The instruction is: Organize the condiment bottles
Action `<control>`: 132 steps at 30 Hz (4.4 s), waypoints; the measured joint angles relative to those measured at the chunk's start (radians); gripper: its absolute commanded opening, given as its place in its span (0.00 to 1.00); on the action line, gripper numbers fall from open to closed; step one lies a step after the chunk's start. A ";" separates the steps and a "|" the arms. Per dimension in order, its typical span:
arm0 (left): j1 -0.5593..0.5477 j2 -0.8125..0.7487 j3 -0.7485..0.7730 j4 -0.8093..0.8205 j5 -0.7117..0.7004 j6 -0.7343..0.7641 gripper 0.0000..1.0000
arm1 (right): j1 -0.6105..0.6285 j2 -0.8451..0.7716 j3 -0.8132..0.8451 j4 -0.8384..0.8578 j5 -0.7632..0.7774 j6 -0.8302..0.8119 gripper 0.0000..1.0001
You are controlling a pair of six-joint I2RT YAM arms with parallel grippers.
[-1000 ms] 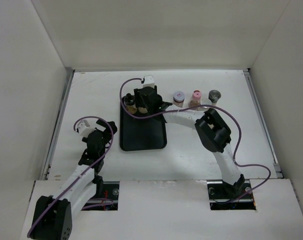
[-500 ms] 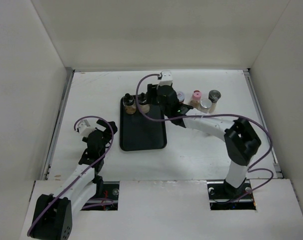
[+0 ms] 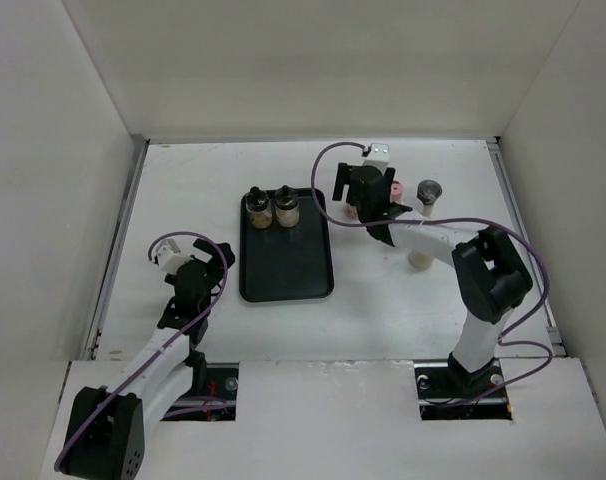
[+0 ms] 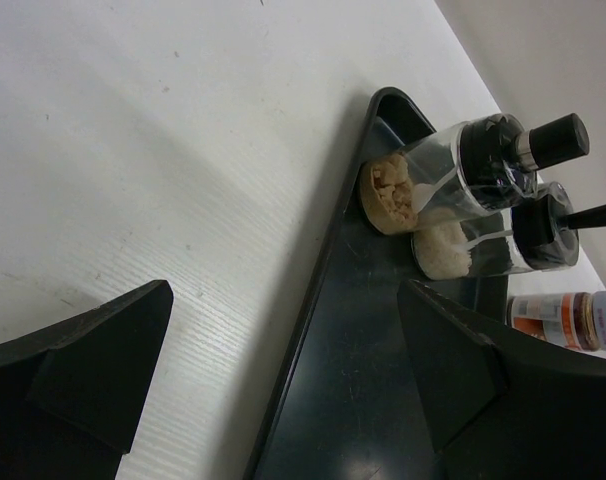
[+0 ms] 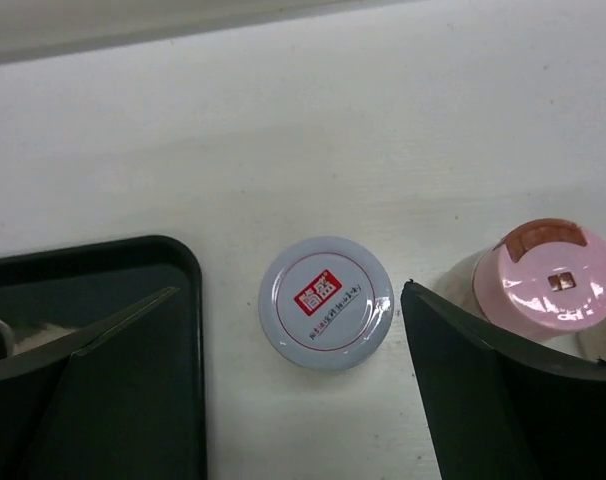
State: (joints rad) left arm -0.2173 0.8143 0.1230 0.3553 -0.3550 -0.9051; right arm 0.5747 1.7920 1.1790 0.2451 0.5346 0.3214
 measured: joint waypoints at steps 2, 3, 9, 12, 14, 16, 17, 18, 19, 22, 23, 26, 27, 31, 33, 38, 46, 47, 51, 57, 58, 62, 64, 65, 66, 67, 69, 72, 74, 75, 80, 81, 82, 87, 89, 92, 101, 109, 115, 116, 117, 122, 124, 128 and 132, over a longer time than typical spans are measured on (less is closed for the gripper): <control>0.000 0.000 0.000 0.000 -0.001 0.000 1.00 | -0.007 0.022 0.002 -0.016 -0.009 0.002 0.96; 0.000 0.000 0.000 0.000 -0.002 0.000 1.00 | -0.011 0.033 0.005 -0.023 -0.014 0.006 0.95; 0.000 0.000 0.000 0.000 -0.004 0.000 1.00 | -0.029 0.068 0.020 -0.058 -0.038 0.023 0.87; 0.000 0.000 0.000 0.000 -0.004 0.000 1.00 | -0.038 0.075 0.038 -0.077 -0.039 0.026 0.83; 0.000 0.000 0.000 0.000 -0.004 0.000 1.00 | -0.043 0.082 0.049 -0.080 -0.041 0.027 0.81; 0.000 0.000 0.000 0.000 -0.005 0.000 1.00 | -0.046 0.090 0.056 -0.082 -0.042 0.027 0.76; 0.000 0.000 0.000 0.000 -0.004 0.000 1.00 | -0.047 0.096 0.061 -0.083 -0.042 0.028 0.75; 0.000 0.000 0.000 0.000 -0.004 0.000 1.00 | -0.050 0.103 0.067 -0.084 -0.042 0.028 0.76; 0.000 0.000 0.000 0.000 -0.004 0.000 1.00 | -0.050 0.110 0.073 -0.085 -0.042 0.026 0.76; -0.001 -0.002 0.000 0.000 -0.005 0.000 1.00 | -0.050 0.127 0.084 -0.096 -0.044 0.021 0.70; -0.001 -0.002 0.000 0.000 -0.004 0.000 1.00 | -0.050 0.131 0.089 -0.103 -0.043 0.017 0.68; -0.001 -0.006 0.000 0.000 -0.004 0.000 1.00 | -0.050 0.133 0.096 -0.112 -0.045 0.015 0.54; -0.001 -0.009 0.000 0.000 -0.005 0.000 1.00 | -0.050 0.133 0.096 -0.112 -0.045 0.015 0.50; -0.001 -0.013 0.000 0.000 -0.004 0.000 1.00 | -0.050 0.131 0.095 -0.111 -0.045 0.015 0.47; -0.001 -0.013 0.000 0.001 -0.004 0.000 1.00 | -0.049 0.111 0.071 -0.106 -0.048 0.014 0.47; -0.001 -0.014 0.000 0.000 -0.003 0.000 1.00 | -0.028 0.021 0.024 -0.126 -0.053 0.007 0.47; -0.001 -0.014 0.000 0.001 -0.003 0.001 1.00 | 0.088 0.000 0.086 -0.107 -0.087 0.015 0.48; -0.001 -0.014 0.000 0.001 -0.004 0.000 1.00 | 0.100 0.013 0.105 -0.106 -0.092 0.016 0.48; 0.000 -0.016 0.000 0.000 -0.003 0.001 1.00 | 0.134 0.113 0.208 -0.097 -0.119 0.028 0.49; 0.001 -0.023 0.000 0.000 -0.003 0.001 1.00 | 0.139 0.243 0.271 -0.096 -0.129 0.037 0.53; 0.001 -0.023 0.000 0.000 -0.003 0.000 1.00 | 0.139 0.255 0.271 -0.098 -0.129 0.037 0.55; 0.001 -0.019 0.000 0.000 -0.002 0.000 1.00 | 0.138 0.273 0.274 -0.079 -0.124 0.039 0.68; 0.001 -0.015 0.000 0.001 -0.003 0.000 1.00 | 0.138 0.274 0.274 -0.074 -0.123 0.040 0.81; 0.001 -0.012 0.000 0.001 -0.003 0.001 1.00 | 0.138 0.274 0.274 -0.067 -0.123 0.044 0.86; 0.001 -0.010 0.000 0.001 -0.003 0.000 1.00 | 0.138 0.274 0.274 -0.055 -0.120 0.042 0.89; 0.001 -0.007 0.000 0.001 -0.002 0.001 1.00 | 0.138 0.270 0.274 -0.048 -0.118 0.043 0.92; 0.001 -0.005 0.000 0.001 -0.002 0.001 1.00 | 0.138 0.258 0.270 -0.041 -0.116 0.044 0.95; 0.001 -0.008 0.000 0.001 -0.002 0.001 1.00 | 0.138 0.196 0.228 -0.037 -0.116 0.045 0.94; 0.001 -0.010 0.000 0.001 -0.002 0.001 1.00 | 0.138 0.132 0.190 -0.036 -0.116 0.048 0.88; 0.001 -0.012 0.000 0.001 -0.002 0.001 1.00 | 0.138 0.093 0.166 -0.035 -0.114 0.049 0.80; 0.001 -0.018 -0.001 0.003 -0.002 0.000 1.00 | 0.129 -0.196 -0.031 -0.027 -0.072 0.050 0.29; 0.001 -0.018 -0.001 0.003 -0.001 0.000 1.00 | 0.120 -0.256 -0.070 -0.029 -0.060 0.048 0.29; 0.000 -0.019 -0.001 0.004 0.000 0.000 1.00 | 0.105 -0.320 -0.109 -0.035 -0.043 0.049 0.31; -0.002 -0.014 -0.004 0.009 0.001 0.000 1.00 | -0.039 -0.544 -0.243 -0.085 0.028 0.057 0.76; -0.002 -0.003 -0.004 0.009 0.002 0.000 1.00 | -0.098 -0.588 -0.282 -0.109 0.056 0.061 0.89; -0.002 0.001 -0.004 0.010 0.001 0.000 1.00 | -0.146 -0.595 -0.321 -0.163 0.070 0.064 0.95; -0.006 0.010 -0.004 0.017 0.003 0.000 1.00 | -0.166 -0.486 -0.336 -0.225 0.018 0.047 0.99; -0.006 0.006 -0.004 0.018 0.007 0.000 1.00 | -0.186 -0.351 -0.321 -0.224 -0.003 0.048 0.60; -0.006 0.007 -0.005 0.019 0.010 0.000 1.00 | -0.166 -0.365 -0.328 -0.215 0.018 0.036 0.51; -0.006 0.006 -0.005 0.019 0.010 0.000 1.00 | -0.148 -0.381 -0.332 -0.215 0.024 0.027 0.50; -0.006 0.005 -0.005 0.019 0.009 0.000 1.00 | -0.127 -0.401 -0.336 -0.215 0.028 0.021 0.50; -0.006 -0.003 -0.006 0.018 0.008 0.000 1.00 | 0.038 -0.491 -0.328 -0.191 0.037 0.003 0.50; -0.002 -0.015 -0.009 0.018 0.006 0.000 1.00 | 0.119 -0.483 -0.303 -0.176 0.031 0.001 0.50; 0.015 -0.033 -0.013 0.013 0.004 -0.008 1.00 | 0.266 -0.352 -0.190 -0.140 -0.004 0.000 0.51; 0.030 -0.053 -0.014 0.011 0.000 -0.015 1.00 | 0.368 -0.147 -0.025 -0.109 -0.037 -0.015 0.52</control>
State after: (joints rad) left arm -0.1871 0.7609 0.1085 0.3664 -0.3546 -0.9199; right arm 0.9424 1.6447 1.1538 0.1360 0.4973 0.3061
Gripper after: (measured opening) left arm 0.997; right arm 0.686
